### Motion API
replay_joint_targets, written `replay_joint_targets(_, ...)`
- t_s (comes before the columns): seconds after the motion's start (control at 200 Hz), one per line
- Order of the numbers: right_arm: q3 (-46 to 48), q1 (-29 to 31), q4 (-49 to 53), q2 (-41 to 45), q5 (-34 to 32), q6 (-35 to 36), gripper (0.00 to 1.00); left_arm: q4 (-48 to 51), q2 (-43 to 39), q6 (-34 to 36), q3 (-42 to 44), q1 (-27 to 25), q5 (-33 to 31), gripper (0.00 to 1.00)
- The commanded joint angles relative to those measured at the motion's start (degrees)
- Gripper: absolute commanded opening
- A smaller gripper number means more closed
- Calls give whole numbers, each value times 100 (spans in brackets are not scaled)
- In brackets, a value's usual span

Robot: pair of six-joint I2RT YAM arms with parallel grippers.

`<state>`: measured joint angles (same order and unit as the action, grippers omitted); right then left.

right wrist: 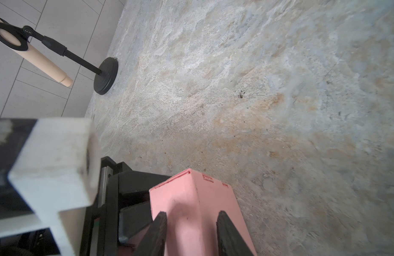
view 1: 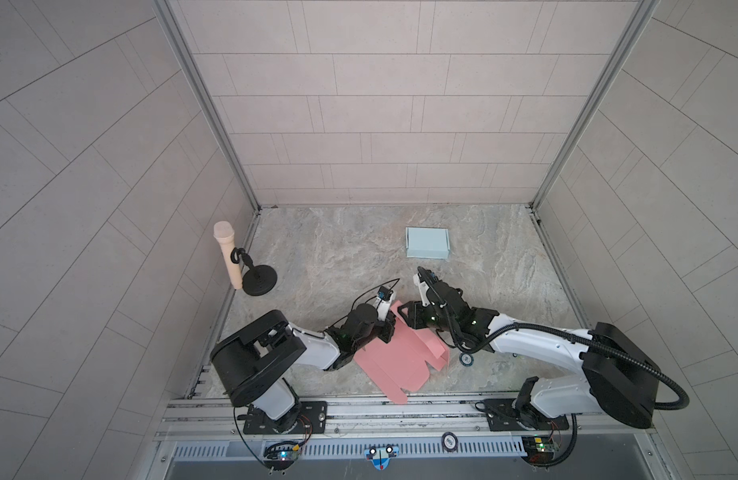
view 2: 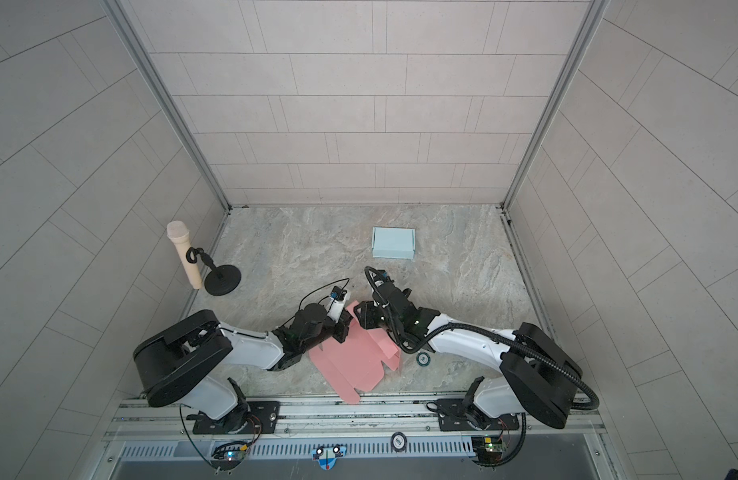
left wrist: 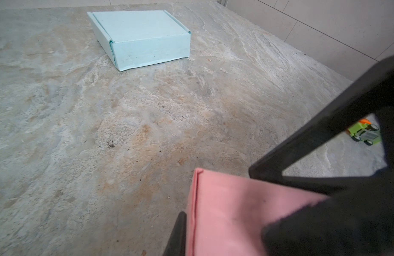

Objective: Fold the paper box

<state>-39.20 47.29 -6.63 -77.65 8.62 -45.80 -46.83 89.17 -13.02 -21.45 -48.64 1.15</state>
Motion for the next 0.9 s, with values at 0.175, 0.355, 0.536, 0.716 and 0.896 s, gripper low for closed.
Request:
replay_joint_targets(0.175, -1336, 129, 2496, 1230, -936, 1087, 37, 1761, -1432, -1093, -279, 170, -451, 9)
replay_joint_targets(0.355, -1963, 297, 3325, 1888, -1448, 1478, 29, 2912, -2244, -2279, -320, 371, -888, 10)
replay_joint_targets(0.536, -2237, 642, 3512, 2316, -1861, 1447, 17, 3517, -3030, -2956, -339, 470, -1055, 8)
replay_joint_targets(0.716, -2527, 1029, 3668, 1980, -1854, 1370, 1, 4399, -3588, -3137, -678, 512, -1409, 9)
replay_joint_targets(0.896, -2830, 1469, 3595, 1505, -2278, 1390, 0, 4710, -3840, -3269, -748, 577, -1515, 8)
